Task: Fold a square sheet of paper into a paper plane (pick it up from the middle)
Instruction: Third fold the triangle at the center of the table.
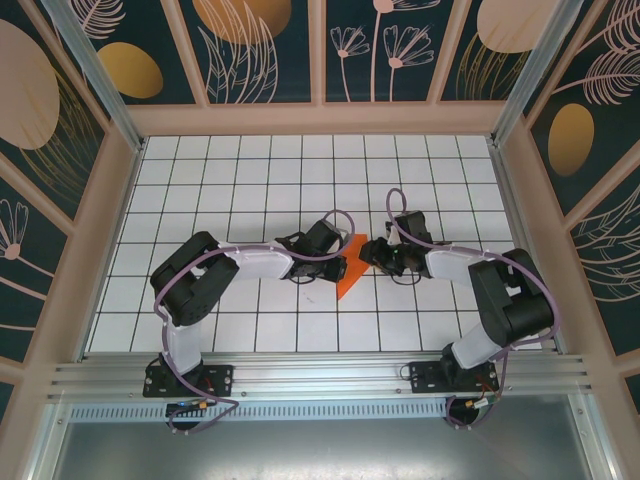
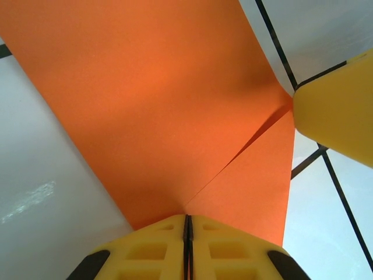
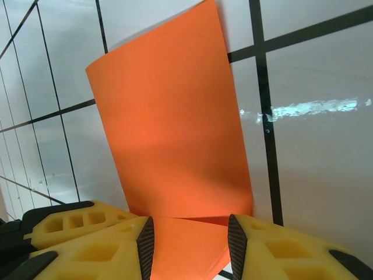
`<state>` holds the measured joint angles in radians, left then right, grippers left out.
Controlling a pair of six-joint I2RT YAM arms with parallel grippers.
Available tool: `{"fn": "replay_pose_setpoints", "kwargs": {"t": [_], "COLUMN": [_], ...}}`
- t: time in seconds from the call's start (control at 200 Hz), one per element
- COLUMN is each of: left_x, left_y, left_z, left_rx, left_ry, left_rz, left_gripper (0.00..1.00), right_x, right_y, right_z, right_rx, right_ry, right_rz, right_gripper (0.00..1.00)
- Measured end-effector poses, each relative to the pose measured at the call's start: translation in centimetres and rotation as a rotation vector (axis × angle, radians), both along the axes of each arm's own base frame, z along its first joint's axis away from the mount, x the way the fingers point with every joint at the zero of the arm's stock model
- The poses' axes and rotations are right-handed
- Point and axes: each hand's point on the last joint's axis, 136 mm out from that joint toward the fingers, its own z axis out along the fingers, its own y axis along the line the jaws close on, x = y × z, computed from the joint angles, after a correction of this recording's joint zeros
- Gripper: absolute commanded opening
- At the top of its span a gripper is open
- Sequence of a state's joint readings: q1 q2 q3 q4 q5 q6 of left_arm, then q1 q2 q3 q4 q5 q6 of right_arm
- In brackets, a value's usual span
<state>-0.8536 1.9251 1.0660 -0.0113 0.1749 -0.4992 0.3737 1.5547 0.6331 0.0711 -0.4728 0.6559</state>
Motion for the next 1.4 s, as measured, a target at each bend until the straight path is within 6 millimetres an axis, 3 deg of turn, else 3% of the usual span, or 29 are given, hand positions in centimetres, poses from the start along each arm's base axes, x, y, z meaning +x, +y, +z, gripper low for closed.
{"fn": "replay_pose_setpoints", "kwargs": {"t": [0.726,1.401], "left_x": [0.0,-0.1], "left_y": [-0.1,0.0], "left_z": [0.0,0.0], "left_rx": [-0.005,-0.015], "left_ry": [-0.001,-0.005], "left_rz": [-0.002,0.0], "left_gripper": [0.12,0.13], "right_x": [0.2,0.0], "right_y": [-0.4,1.0], "right_z": [0.3,0.3], "right_rx": [-0.013,0.065], "right_ry": [-0.015,0.004], "right_rz": [-0.026,0.016], "right_gripper": [0.44,0.36]}}
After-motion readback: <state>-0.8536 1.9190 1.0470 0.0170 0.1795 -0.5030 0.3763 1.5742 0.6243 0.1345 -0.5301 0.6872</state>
